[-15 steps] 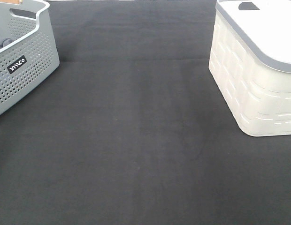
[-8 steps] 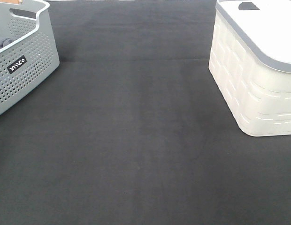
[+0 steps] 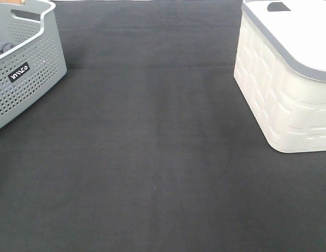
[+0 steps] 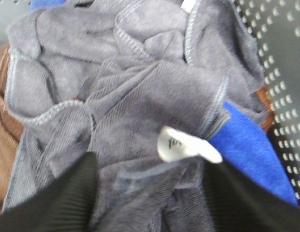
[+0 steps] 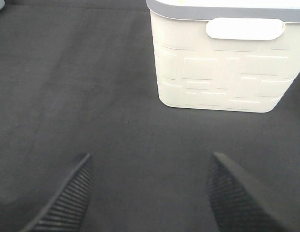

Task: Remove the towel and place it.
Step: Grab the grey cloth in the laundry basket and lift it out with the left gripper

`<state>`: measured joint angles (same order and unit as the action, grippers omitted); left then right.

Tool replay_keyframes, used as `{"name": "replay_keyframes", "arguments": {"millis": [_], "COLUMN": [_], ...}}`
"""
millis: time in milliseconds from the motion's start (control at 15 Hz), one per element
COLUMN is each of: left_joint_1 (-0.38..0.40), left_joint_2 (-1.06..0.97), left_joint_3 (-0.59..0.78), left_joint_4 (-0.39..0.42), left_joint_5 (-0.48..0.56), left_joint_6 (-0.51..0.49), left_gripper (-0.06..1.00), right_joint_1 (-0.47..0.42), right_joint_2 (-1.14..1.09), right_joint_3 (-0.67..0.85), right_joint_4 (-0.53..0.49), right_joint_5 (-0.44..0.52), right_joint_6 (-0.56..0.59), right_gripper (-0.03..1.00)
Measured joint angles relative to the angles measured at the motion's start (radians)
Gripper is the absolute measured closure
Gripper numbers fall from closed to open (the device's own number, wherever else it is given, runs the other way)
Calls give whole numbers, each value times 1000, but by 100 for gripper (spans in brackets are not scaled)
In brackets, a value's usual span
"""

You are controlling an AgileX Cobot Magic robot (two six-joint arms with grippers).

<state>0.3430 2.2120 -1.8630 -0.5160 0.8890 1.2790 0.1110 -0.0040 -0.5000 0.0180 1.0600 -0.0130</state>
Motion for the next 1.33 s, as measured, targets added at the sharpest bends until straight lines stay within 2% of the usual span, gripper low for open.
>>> {"name": "replay_keyframes", "arguments": {"millis": [67, 133, 200, 267, 667, 1000, 1333], "left_joint_1": [0, 0, 0, 0, 0, -1, -35], "left_joint_2": [0, 0, 0, 0, -46, -223, -372], "left_joint_3": [0, 0, 0, 0, 0, 0, 0], "left_joint_4": [24, 42, 47, 46, 16, 15, 16], "left_joint_5": [-13, -42, -61, -72, -78, -101, -157], "left_joint_6": [-30, -66, -88, -96, -111, -136, -181], "left_gripper": [52, 72, 86, 93, 94, 94, 94], "right_joint_1": [0, 0, 0, 0, 0, 0, 0], "right_joint_2": [0, 0, 0, 0, 0, 0, 0], "right_joint_3": [0, 0, 0, 0, 0, 0, 0], "right_joint_4": [0, 0, 0, 0, 0, 0, -1], "right_joint_5": [0, 0, 0, 0, 0, 0, 0], "right_joint_6": [0, 0, 0, 0, 0, 0, 0], "right_gripper": [30, 30, 30, 30, 30, 30, 30]}}
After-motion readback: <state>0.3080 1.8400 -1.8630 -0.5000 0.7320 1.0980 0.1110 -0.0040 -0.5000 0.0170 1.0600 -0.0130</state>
